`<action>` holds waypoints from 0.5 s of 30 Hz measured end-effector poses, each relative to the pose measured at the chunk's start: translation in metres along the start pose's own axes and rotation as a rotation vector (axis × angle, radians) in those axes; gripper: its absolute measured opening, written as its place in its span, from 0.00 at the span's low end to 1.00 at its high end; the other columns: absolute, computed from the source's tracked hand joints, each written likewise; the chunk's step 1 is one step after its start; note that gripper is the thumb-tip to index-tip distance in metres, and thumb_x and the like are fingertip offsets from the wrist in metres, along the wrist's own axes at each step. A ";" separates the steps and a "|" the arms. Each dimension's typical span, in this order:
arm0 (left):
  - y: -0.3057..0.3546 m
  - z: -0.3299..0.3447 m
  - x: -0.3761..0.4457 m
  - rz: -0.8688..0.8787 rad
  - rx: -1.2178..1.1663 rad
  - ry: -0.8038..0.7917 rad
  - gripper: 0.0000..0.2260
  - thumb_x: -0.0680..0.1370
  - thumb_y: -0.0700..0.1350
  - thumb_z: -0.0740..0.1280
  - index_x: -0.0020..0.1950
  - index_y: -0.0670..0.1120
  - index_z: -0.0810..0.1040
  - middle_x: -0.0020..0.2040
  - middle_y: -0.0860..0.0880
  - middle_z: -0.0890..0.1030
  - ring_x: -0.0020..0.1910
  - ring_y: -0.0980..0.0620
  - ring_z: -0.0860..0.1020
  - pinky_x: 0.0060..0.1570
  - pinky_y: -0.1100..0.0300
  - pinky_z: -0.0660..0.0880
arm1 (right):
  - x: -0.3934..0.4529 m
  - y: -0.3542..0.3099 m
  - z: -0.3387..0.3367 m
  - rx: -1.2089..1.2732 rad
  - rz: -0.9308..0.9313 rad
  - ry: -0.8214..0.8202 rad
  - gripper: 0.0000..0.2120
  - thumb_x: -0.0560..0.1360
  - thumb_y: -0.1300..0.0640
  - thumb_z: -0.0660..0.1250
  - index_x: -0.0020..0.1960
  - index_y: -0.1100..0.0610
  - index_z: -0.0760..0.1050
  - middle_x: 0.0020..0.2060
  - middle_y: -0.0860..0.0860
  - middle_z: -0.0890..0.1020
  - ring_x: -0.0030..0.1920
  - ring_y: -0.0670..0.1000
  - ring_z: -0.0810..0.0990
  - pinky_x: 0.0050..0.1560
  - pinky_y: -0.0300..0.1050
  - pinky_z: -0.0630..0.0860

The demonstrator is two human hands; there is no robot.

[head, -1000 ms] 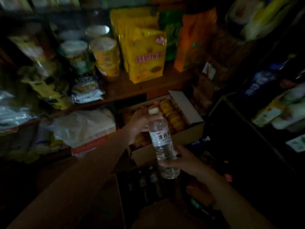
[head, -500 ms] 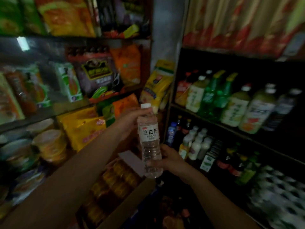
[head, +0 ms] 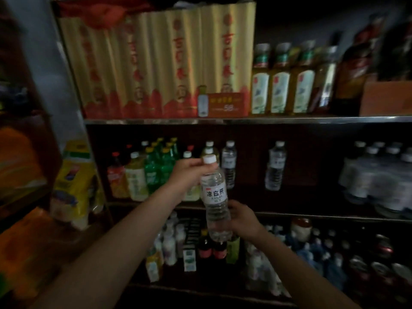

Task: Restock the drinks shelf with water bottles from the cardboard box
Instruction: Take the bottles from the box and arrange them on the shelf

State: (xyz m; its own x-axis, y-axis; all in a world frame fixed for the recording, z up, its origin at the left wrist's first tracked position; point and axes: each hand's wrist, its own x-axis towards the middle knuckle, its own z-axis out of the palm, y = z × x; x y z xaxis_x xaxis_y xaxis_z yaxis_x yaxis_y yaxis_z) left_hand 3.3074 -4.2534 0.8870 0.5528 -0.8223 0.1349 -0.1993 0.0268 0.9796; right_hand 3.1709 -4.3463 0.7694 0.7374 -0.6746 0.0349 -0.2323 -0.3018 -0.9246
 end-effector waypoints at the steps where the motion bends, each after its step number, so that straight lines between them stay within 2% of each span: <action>1: 0.002 0.016 0.015 0.006 0.016 -0.029 0.09 0.71 0.45 0.75 0.50 0.48 0.83 0.42 0.52 0.85 0.37 0.60 0.81 0.33 0.67 0.73 | 0.007 0.003 -0.015 -0.025 0.010 0.031 0.35 0.49 0.42 0.82 0.54 0.48 0.77 0.50 0.46 0.83 0.52 0.48 0.82 0.54 0.49 0.79; 3: 0.005 0.042 0.047 0.020 0.091 -0.086 0.10 0.71 0.46 0.75 0.51 0.47 0.83 0.45 0.51 0.85 0.41 0.58 0.81 0.35 0.65 0.74 | 0.026 0.013 -0.040 -0.077 0.027 0.087 0.31 0.56 0.48 0.82 0.56 0.51 0.78 0.49 0.44 0.83 0.50 0.45 0.82 0.51 0.44 0.80; 4: 0.006 0.052 0.063 0.026 0.152 -0.119 0.10 0.71 0.46 0.75 0.51 0.47 0.83 0.45 0.50 0.85 0.43 0.56 0.82 0.38 0.63 0.75 | 0.035 0.018 -0.051 -0.101 0.035 0.102 0.29 0.58 0.49 0.82 0.57 0.52 0.78 0.48 0.43 0.83 0.49 0.44 0.81 0.47 0.38 0.79; 6: 0.007 0.066 0.095 0.032 0.290 -0.178 0.10 0.70 0.47 0.75 0.49 0.47 0.84 0.45 0.49 0.84 0.45 0.52 0.82 0.45 0.58 0.78 | 0.055 0.028 -0.065 -0.141 0.043 0.117 0.25 0.62 0.51 0.80 0.56 0.52 0.78 0.46 0.42 0.81 0.48 0.42 0.79 0.38 0.27 0.73; 7: 0.007 0.071 0.109 0.035 0.349 -0.207 0.09 0.70 0.47 0.75 0.48 0.46 0.84 0.44 0.49 0.84 0.45 0.51 0.82 0.45 0.58 0.77 | 0.065 0.032 -0.069 -0.161 0.040 0.121 0.23 0.63 0.50 0.80 0.56 0.52 0.78 0.46 0.42 0.81 0.48 0.42 0.78 0.37 0.25 0.70; 10: 0.000 0.079 0.149 0.045 0.475 -0.241 0.10 0.70 0.48 0.75 0.41 0.41 0.83 0.36 0.47 0.80 0.41 0.49 0.81 0.38 0.60 0.72 | 0.095 0.042 -0.078 -0.196 0.044 0.119 0.18 0.65 0.50 0.79 0.52 0.48 0.79 0.43 0.41 0.80 0.48 0.40 0.78 0.39 0.26 0.68; 12: -0.006 0.080 0.170 0.038 0.523 -0.221 0.15 0.69 0.50 0.76 0.41 0.38 0.82 0.39 0.42 0.81 0.44 0.43 0.82 0.39 0.56 0.72 | 0.115 0.046 -0.081 -0.195 0.045 0.110 0.16 0.64 0.51 0.79 0.48 0.47 0.78 0.42 0.41 0.81 0.46 0.39 0.79 0.38 0.25 0.69; 15: -0.008 0.080 0.193 0.036 0.556 -0.192 0.14 0.69 0.48 0.76 0.46 0.39 0.84 0.44 0.43 0.84 0.47 0.46 0.82 0.45 0.54 0.75 | 0.145 0.053 -0.082 -0.237 0.047 0.112 0.21 0.64 0.51 0.78 0.55 0.53 0.79 0.48 0.47 0.83 0.50 0.45 0.81 0.42 0.33 0.71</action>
State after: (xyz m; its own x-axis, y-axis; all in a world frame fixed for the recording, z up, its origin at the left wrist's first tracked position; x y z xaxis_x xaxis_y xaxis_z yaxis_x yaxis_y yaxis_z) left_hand 3.3505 -4.4578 0.8935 0.3921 -0.9159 0.0864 -0.6382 -0.2032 0.7426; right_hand 3.2134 -4.5154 0.7563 0.6504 -0.7580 0.0481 -0.4163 -0.4087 -0.8122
